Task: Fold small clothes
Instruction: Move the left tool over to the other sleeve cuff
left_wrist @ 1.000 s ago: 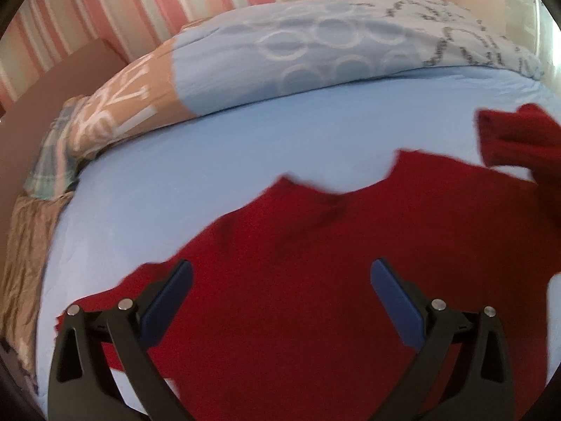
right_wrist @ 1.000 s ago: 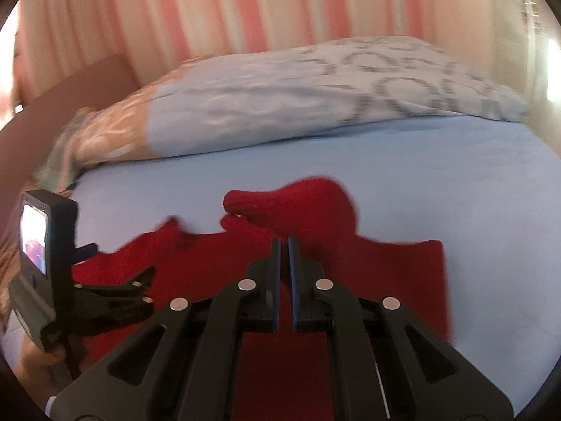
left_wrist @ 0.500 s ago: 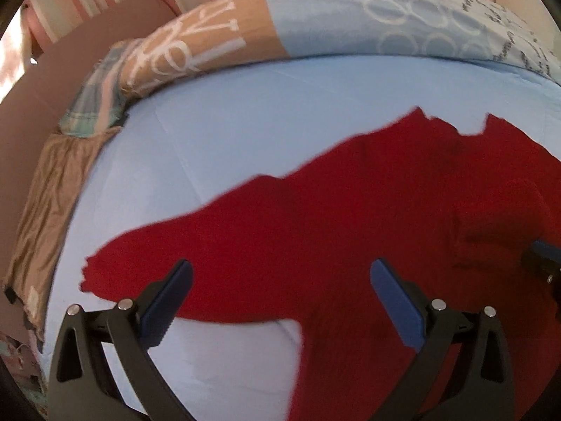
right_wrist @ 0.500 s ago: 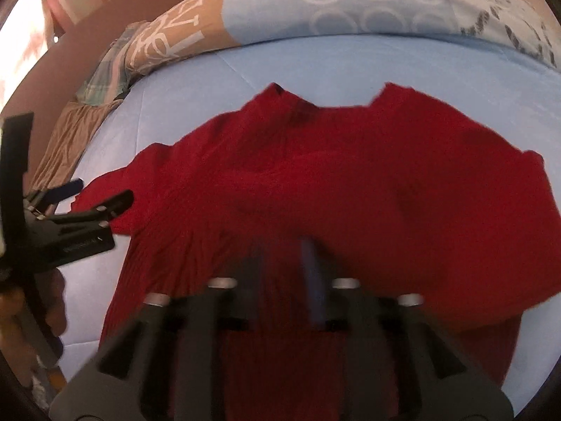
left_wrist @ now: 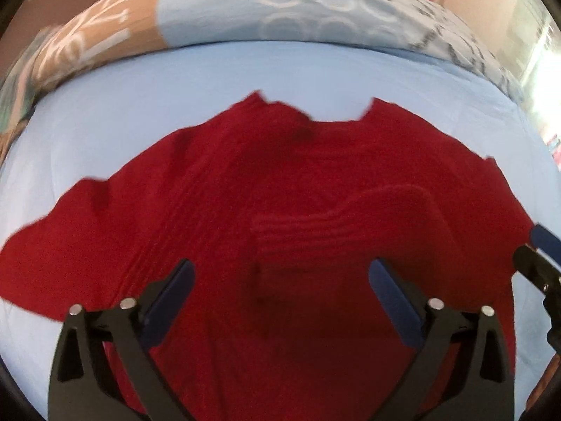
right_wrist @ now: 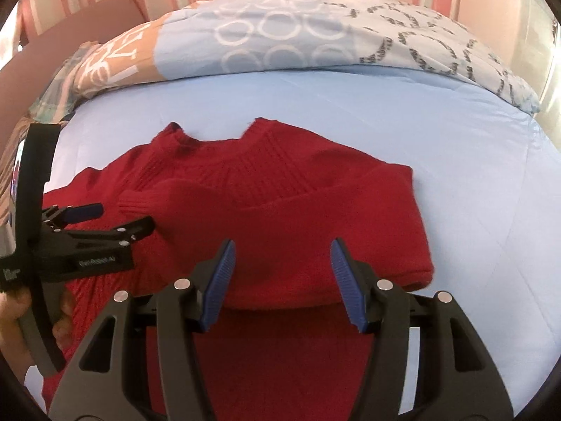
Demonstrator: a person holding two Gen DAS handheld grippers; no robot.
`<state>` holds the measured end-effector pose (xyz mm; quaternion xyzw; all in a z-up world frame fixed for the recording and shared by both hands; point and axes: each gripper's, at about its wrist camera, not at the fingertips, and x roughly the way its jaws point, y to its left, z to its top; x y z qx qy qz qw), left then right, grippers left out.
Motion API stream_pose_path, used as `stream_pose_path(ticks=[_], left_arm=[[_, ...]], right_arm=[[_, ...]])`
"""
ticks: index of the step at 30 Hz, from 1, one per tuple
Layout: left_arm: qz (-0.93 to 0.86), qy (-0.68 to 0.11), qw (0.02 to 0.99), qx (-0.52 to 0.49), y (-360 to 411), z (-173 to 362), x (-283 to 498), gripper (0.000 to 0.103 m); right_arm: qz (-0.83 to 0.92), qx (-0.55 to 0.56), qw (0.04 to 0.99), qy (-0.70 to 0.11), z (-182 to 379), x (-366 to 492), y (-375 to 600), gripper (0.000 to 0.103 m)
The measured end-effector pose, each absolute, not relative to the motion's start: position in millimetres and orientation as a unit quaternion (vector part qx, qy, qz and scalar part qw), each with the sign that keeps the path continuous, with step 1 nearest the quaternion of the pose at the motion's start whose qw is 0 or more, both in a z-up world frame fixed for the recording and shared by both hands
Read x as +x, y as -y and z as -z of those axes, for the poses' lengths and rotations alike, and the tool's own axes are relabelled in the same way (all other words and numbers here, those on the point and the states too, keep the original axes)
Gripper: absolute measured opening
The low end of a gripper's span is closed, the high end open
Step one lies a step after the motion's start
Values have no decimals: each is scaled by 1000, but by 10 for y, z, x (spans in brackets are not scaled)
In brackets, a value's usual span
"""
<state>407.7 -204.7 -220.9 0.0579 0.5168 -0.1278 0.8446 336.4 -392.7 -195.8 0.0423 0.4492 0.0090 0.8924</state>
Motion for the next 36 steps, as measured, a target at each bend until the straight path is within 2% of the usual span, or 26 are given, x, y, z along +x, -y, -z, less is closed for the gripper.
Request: stream_pose_path(ticks=[1,2,3,5,7,8,9,11,17,19,22,23,26,28,29,32,36], left_arm=[[133,-514,844,72,2089,2227,4069,87],[143,-514,841,91,2171,2252,4040,71],[148,-514,839,102,2209,2294,4032,61],[143,-508,838,139,2300,2380,3986,56],[146,-497,842,154,2328,2394,3971,45],[150,-491,843,157,2337,2370,3966,27],[153,-486,845,160,2347,2340,3965,14],[156,-472,853,160,2330,2239,3953,11],[96,-357,897,240,2056,1612,3797,10],[78,-350,896,261,1874,1609,3884,10],[87,-396,870,281,1638,1888,4050,11],[86,-417,859,285,1561,2070,4103,15],[60,-472,836,273,1415,2415,4155,39],[42,-451,847,279,1407,2353,4057,55],[32,-444,850,282,1383,2302,4014,72],[6,-443,861,250,1217,2125,3916,75],[9,-465,873,145,1045,1972,4071,74]], right_arm=[[-7,44,892,-449,1960,3364,3946,58],[-6,47,892,-449,1973,3377,3954,58],[-5,52,892,-450,1981,3373,3970,58],[-1,57,892,-449,1986,3370,3966,58],[2,61,891,-449,1990,3366,3988,58],[4,61,892,-448,1986,3363,3992,58],[7,59,893,-446,1978,3355,4005,58],[14,56,896,-440,1950,3348,4029,58],[29,56,902,-428,1891,3352,4083,58],[29,56,899,-433,1932,3373,4075,58],[29,54,892,-448,2036,3412,4032,58],[29,54,890,-451,2075,3420,4016,58],[29,51,886,-460,2147,3432,3980,58],[30,46,887,-459,2154,3426,3968,58],[30,44,887,-459,2155,3425,3967,58],[28,31,886,-461,2165,3453,3958,59],[26,9,886,-464,2217,3555,3914,60]])
